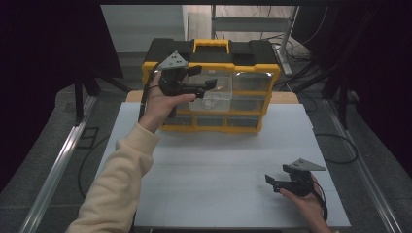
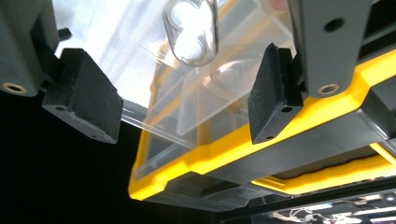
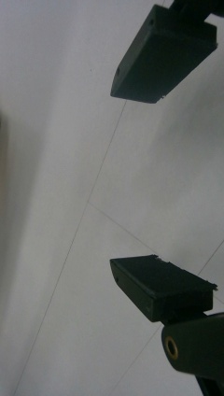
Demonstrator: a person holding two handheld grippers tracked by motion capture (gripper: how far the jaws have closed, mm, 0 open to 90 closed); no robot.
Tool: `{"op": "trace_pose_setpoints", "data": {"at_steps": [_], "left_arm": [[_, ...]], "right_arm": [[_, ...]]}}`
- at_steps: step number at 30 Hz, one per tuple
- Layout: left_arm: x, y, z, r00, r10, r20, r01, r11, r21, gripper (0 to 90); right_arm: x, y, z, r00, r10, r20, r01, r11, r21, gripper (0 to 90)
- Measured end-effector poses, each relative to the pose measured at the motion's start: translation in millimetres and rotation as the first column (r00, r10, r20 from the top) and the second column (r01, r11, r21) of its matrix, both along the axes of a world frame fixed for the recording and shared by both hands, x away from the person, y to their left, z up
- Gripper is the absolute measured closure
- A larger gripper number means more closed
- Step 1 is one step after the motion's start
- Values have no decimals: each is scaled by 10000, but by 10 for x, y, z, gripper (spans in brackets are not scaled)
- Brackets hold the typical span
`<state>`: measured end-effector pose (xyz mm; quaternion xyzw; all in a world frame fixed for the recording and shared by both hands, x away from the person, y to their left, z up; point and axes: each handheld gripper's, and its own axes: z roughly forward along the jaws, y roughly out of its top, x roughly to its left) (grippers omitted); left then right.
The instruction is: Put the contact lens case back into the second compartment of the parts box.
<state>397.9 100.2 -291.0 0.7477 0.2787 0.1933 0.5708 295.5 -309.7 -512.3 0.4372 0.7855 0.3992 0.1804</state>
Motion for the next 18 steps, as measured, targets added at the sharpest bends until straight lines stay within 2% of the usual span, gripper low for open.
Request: {"op": "trace_pose_setpoints", "data": {"at_steps": [7,18], "left_arm": [[-142,88,-16,9997,-245,22,245,9996,-102,251],[-271,296,-91,10000,11,47,-9,9993,-368,246]], "right_arm": [[0,3,0,10000,7,42,-7,10000,-75,154],[-1,8,0,10000,-3,44,3,10000,-84,155]]}}
